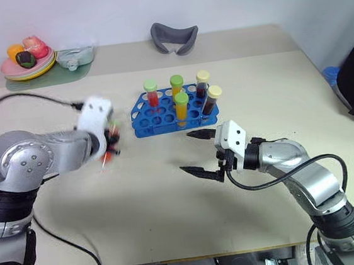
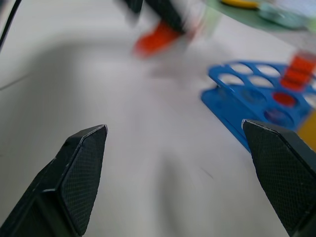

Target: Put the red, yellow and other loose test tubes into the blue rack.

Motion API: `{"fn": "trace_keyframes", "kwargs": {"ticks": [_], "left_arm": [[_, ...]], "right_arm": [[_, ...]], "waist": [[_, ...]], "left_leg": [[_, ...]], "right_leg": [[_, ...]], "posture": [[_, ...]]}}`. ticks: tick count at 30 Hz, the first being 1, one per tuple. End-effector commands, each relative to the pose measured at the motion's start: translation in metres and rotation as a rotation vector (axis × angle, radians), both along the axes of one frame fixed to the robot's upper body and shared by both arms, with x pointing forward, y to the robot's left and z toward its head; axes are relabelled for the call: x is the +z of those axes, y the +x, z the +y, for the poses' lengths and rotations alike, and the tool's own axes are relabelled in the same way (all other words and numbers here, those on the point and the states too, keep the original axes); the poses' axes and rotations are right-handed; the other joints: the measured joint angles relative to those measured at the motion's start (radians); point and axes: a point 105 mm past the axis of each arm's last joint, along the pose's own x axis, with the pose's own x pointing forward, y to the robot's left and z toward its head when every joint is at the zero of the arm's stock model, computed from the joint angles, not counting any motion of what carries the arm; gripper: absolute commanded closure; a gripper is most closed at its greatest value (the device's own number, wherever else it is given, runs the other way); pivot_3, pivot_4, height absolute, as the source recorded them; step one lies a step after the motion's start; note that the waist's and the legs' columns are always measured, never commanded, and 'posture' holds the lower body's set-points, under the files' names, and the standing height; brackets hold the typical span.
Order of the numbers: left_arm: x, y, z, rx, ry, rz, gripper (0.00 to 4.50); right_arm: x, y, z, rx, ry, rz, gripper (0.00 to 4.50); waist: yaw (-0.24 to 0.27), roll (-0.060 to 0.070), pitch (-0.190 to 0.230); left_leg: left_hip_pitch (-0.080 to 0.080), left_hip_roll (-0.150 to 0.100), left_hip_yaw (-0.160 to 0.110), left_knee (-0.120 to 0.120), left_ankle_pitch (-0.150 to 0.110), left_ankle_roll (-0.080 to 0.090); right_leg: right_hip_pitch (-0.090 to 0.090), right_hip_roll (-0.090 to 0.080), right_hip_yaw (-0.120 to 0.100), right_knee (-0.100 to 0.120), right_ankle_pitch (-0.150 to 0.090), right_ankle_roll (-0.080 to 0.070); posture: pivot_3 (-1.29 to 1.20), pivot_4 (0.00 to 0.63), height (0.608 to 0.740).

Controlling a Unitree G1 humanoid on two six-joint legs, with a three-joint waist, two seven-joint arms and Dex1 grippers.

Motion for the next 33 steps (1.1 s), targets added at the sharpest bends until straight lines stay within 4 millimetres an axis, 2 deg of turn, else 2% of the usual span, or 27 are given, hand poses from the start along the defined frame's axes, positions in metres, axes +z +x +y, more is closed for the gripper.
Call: {"fn": "trace_keyframes", "kwargs": {"ticks": [1, 3, 7, 12, 21, 33], "left_arm": [[0.048, -0.005, -0.017, -0.114, -0.087, -0.393, 3.67], [0.05, -0.012, -0.03, -0.191, -0.136, -0.507, 3.67], [0.032, -0.009, -0.047, -0.255, -0.116, -0.609, 3.67], [0.017, -0.002, -0.058, -0.27, -0.184, -0.685, 3.67], [-0.02, 0.012, -0.069, -0.307, -0.26, -0.631, 3.67], [-0.033, 0.016, -0.077, -0.329, -0.309, -0.635, 3.67]], "right_arm": [[-0.001, 0.009, -0.013, -0.134, 0.04, -0.052, 0.0], [-0.008, 0.013, -0.019, -0.212, 0.053, -0.04, 0.0], [-0.014, 0.02, -0.027, -0.353, 0.094, -0.024, 0.0], [-0.02, 0.016, -0.026, -0.389, 0.114, -0.013, 0.0], [-0.017, 0.018, -0.032, -0.424, 0.124, -0.025, 0.0], [-0.006, 0.024, -0.028, -0.395, 0.15, -0.041, 0.0]], "waist": [[0.009, 0.001, 0.0], [0.012, 0.0, 0.0], [0.011, 0.0, 0.0], [0.009, 0.0, 0.0], [0.008, 0.0, -0.001], [0.008, 0.0, -0.001]], "left_leg": [[0.0, 0.0, 0.001, -0.001, 0.0, 0.0], [0.0, 0.0, 0.002, -0.001, 0.0, 0.0], [-0.001, 0.0, 0.002, 0.001, 0.0, 0.0], [0.0, 0.0, 0.002, 0.001, -0.004, 0.007], [0.0, 0.0, 0.002, 0.001, -0.004, 0.008], [0.0, 0.0, 0.002, 0.002, -0.004, 0.008]], "right_leg": [[0.0, 0.0, 0.001, -0.001, 0.0, 0.0], [0.0, 0.0, 0.001, -0.001, 0.0, 0.0], [0.0, -0.001, 0.001, 0.0, 0.0, 0.0], [0.0, 0.0, 0.001, 0.0, 0.0, 0.0], [0.0, 0.0, 0.001, 0.001, 0.0, 0.0], [0.001, 0.0, 0.001, 0.001, 0.0, 0.0]], "posture": [[0.0, 0.15, 0.74], [0.0, 0.15, 0.74], [0.0, 0.15, 0.74], [0.0, 0.15, 0.74], [0.0, 0.15, 0.74], [0.0, 0.15, 0.74]]}}
